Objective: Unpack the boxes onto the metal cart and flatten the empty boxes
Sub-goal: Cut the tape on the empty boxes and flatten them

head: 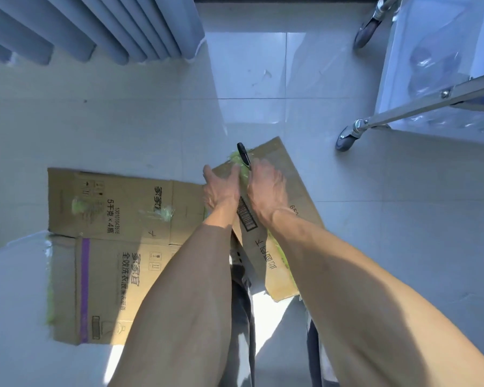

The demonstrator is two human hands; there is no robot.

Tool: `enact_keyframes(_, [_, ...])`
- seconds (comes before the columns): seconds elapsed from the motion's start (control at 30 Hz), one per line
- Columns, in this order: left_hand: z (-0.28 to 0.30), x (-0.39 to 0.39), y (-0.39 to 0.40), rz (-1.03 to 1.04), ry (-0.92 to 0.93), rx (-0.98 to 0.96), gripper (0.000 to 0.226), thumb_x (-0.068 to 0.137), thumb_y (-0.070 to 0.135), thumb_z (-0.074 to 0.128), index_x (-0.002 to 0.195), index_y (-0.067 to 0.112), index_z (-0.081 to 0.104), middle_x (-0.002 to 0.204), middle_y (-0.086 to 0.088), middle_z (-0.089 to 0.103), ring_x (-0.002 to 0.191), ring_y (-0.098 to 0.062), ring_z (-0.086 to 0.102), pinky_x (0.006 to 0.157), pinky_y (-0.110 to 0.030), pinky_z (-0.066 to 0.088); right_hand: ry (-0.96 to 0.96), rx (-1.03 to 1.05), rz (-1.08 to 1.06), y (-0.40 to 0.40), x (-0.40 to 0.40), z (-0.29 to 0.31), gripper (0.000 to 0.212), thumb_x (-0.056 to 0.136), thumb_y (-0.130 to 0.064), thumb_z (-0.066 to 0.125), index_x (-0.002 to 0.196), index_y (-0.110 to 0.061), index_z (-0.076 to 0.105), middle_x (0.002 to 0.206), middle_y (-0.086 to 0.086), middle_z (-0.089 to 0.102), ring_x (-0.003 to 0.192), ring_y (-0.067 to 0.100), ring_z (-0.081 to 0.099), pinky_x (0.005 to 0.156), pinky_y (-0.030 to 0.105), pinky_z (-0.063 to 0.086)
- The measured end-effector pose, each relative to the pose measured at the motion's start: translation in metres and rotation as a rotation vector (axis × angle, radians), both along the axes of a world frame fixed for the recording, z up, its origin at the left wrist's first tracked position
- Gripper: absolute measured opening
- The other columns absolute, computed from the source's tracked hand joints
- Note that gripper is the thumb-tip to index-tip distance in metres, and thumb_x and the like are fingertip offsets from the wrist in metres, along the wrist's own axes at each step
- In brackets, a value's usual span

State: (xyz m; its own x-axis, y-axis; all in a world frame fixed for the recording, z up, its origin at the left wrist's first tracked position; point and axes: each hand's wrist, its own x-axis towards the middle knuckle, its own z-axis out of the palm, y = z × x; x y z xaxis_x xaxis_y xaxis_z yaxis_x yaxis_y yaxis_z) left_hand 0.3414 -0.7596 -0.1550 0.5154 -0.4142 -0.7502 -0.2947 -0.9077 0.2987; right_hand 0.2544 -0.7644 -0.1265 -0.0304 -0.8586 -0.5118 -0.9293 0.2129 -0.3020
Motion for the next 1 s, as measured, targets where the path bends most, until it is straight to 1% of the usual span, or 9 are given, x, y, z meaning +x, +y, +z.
enact_keyframes(0.1, [-0.008,0.004,-0.007,-0.059,-0.005,-0.008,0.064,0.085,0.055,0.065,0.131,0.019,0.038,0.107,-0.010,0.059,0.097,-0.032,0.055,0.073,-0.034,0.036,0.024,-0.017,0.035,0.001,-0.001,-0.003,0.019,0.101,-0.008,0.036,0.104,-0.009,0.054,0.098,0.012,0.056,0.078,0.035,0.059,0.064,0.040,0.038])
enact_keyframes(0.23, [-0.019,0.011,-0.011,-0.093,0.016,-0.046,0.059,0.080,0.052,0.072,0.115,0.016,0.041,0.107,-0.011,0.056,0.097,-0.029,0.050,0.073,-0.032,0.037,0.008,-0.011,0.042,0.004,-0.002,-0.010,0.015,0.100,-0.006,0.039,0.104,-0.009,0.053,0.099,0.012,0.056,0.078,0.035,0.061,0.068,0.043,0.046])
enact_keyframes(0.33, [-0.018,0.004,-0.008,-0.145,-0.077,-0.073,0.057,0.080,0.051,0.073,0.111,0.014,0.043,0.100,-0.010,0.055,0.093,-0.028,0.048,0.074,-0.034,0.038,-0.007,0.004,0.054,0.005,-0.007,-0.014,0.013,0.100,-0.008,0.042,0.107,-0.008,0.053,0.100,0.012,0.058,0.084,0.034,0.062,0.076,0.046,0.051])
enact_keyframes(0.47, [-0.012,-0.017,0.000,-0.147,-0.189,-0.076,0.059,0.081,0.056,0.070,0.114,0.016,0.044,0.098,-0.014,0.063,0.091,-0.033,0.058,0.071,-0.035,0.037,0.024,0.033,0.107,0.014,-0.022,-0.009,0.020,0.100,-0.007,0.039,0.116,-0.007,0.051,0.107,0.013,0.058,0.090,0.035,0.062,0.077,0.045,0.049])
enact_keyframes(0.67, [-0.006,-0.032,0.011,-0.160,-0.315,-0.088,0.061,0.080,0.062,0.067,0.116,0.018,0.046,0.096,-0.012,0.066,0.091,-0.032,0.061,0.069,-0.033,0.035,0.050,0.061,0.140,0.027,-0.029,0.002,0.020,0.098,-0.003,0.039,0.114,-0.004,0.052,0.112,0.015,0.059,0.097,0.035,0.064,0.076,0.042,0.047])
enact_keyframes(0.77, [-0.002,-0.035,0.013,-0.193,-0.320,-0.108,0.061,0.080,0.065,0.064,0.116,0.019,0.046,0.098,-0.010,0.065,0.093,-0.029,0.060,0.070,-0.032,0.035,0.105,0.179,0.021,0.058,-0.052,0.004,0.021,0.096,0.003,0.042,0.110,-0.002,0.057,0.100,0.014,0.062,0.089,0.033,0.066,0.077,0.040,0.051])
enact_keyframes(0.87, [0.002,-0.043,0.011,-0.209,-0.317,-0.108,0.061,0.082,0.066,0.062,0.118,0.021,0.045,0.102,-0.010,0.062,0.093,-0.029,0.060,0.072,-0.032,0.036,0.148,0.275,0.019,0.113,-0.096,0.012,0.024,0.094,0.007,0.040,0.111,-0.002,0.055,0.094,0.011,0.058,0.073,0.025,0.052,0.069,0.033,0.044])
enact_keyframes(0.93, [0.006,-0.052,0.017,-0.149,-0.318,-0.109,0.060,0.084,0.065,0.062,0.122,0.022,0.044,0.106,-0.011,0.061,0.097,-0.030,0.060,0.074,-0.031,0.036,0.152,0.317,0.023,0.133,-0.116,0.021,0.025,0.096,0.006,0.037,0.111,-0.003,0.055,0.095,0.009,0.060,0.072,0.024,0.051,0.067,0.030,0.040])
enact_keyframes(1.0, [0.007,-0.065,0.027,-0.009,-0.273,-0.155,0.064,0.086,0.058,0.065,0.133,0.022,0.041,0.118,-0.013,0.060,0.109,-0.031,0.059,0.080,-0.030,0.036,0.153,0.369,0.058,0.134,-0.120,0.026,0.023,0.096,0.005,0.040,0.106,-0.003,0.058,0.096,0.009,0.063,0.076,0.025,0.056,0.069,0.032,0.045])
